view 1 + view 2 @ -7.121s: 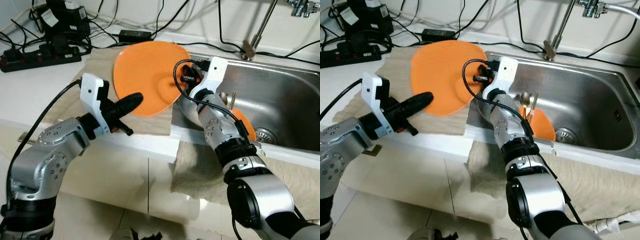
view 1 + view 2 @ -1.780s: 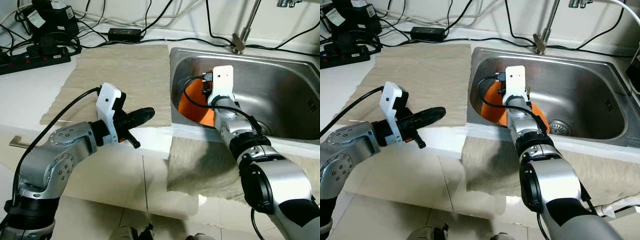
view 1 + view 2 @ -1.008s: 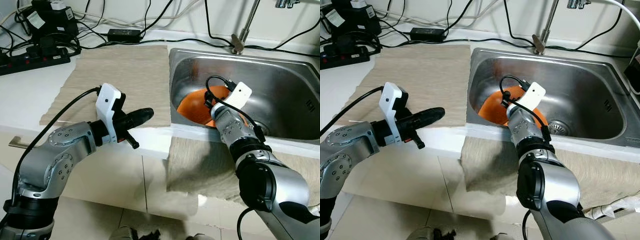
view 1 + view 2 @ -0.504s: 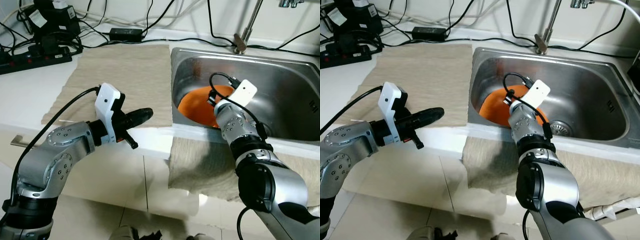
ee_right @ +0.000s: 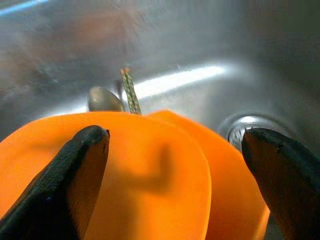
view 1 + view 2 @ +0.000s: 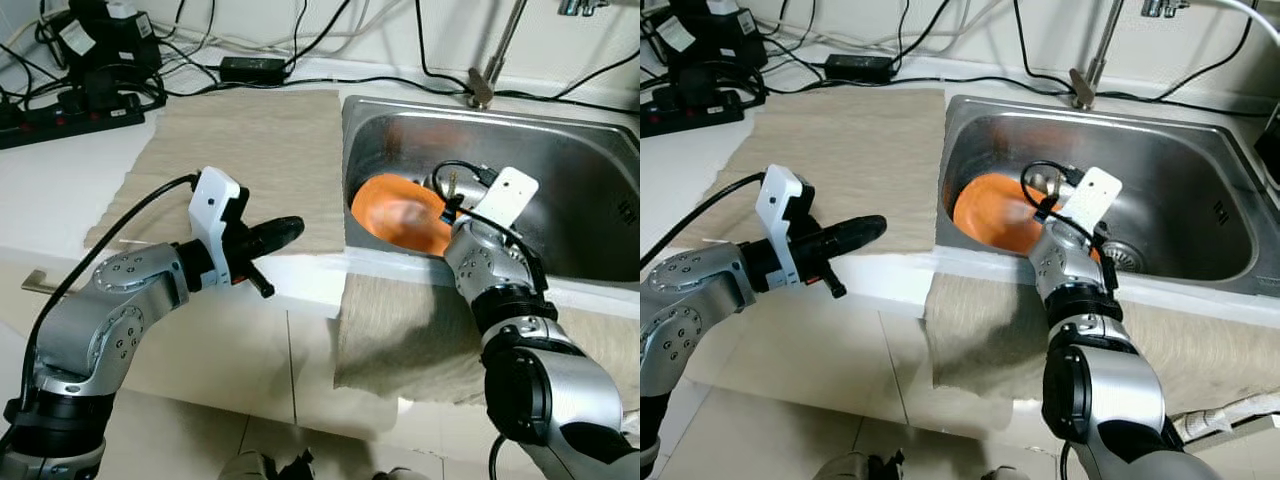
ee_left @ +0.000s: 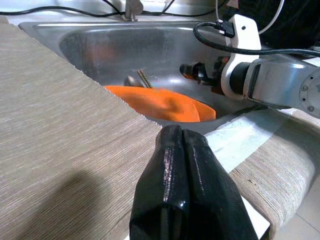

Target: Kitchen organization

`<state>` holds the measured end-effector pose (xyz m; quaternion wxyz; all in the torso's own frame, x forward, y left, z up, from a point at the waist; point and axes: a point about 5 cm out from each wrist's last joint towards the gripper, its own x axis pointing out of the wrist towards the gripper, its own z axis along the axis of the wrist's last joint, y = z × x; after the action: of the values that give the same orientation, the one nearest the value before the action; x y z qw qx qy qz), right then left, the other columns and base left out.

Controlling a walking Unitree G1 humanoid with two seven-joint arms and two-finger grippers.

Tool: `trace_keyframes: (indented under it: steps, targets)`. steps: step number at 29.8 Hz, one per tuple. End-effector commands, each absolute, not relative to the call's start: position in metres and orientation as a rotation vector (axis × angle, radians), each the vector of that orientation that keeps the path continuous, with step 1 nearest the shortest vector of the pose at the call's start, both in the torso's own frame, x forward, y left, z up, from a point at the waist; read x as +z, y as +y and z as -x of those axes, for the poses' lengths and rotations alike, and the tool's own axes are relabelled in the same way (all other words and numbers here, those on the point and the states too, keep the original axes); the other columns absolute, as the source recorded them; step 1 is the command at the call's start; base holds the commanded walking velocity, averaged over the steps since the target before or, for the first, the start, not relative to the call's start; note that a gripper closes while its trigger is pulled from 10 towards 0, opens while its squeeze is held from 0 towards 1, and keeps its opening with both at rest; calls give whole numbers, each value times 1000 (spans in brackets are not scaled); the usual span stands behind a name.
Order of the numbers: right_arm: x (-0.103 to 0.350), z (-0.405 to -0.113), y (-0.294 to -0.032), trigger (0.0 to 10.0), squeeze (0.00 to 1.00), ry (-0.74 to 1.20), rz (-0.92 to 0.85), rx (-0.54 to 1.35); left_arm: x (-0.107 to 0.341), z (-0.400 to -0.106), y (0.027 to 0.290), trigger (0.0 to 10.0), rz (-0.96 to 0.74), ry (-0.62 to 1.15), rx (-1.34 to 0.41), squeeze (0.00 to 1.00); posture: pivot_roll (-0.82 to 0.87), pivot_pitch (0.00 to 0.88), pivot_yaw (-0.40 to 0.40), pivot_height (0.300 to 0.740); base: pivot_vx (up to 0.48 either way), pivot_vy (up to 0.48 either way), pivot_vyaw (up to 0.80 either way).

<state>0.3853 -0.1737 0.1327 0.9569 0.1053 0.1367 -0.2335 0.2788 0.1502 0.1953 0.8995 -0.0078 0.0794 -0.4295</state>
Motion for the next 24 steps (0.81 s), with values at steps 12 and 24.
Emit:
trace_keyframes:
  steps: [12, 24]
  targets:
    - [177, -400, -116, 10000, 0, 44, 26, -61, 200, -299, 155, 10000, 53, 81, -723, 0, 127, 9, -7, 740, 0, 0, 0]
    - [210, -385, -94, 10000, 0, -253, 139, 49, 210, -330, 185, 10000, 161, -77, -330, 0, 119, 0, -12, 740, 0, 0, 0]
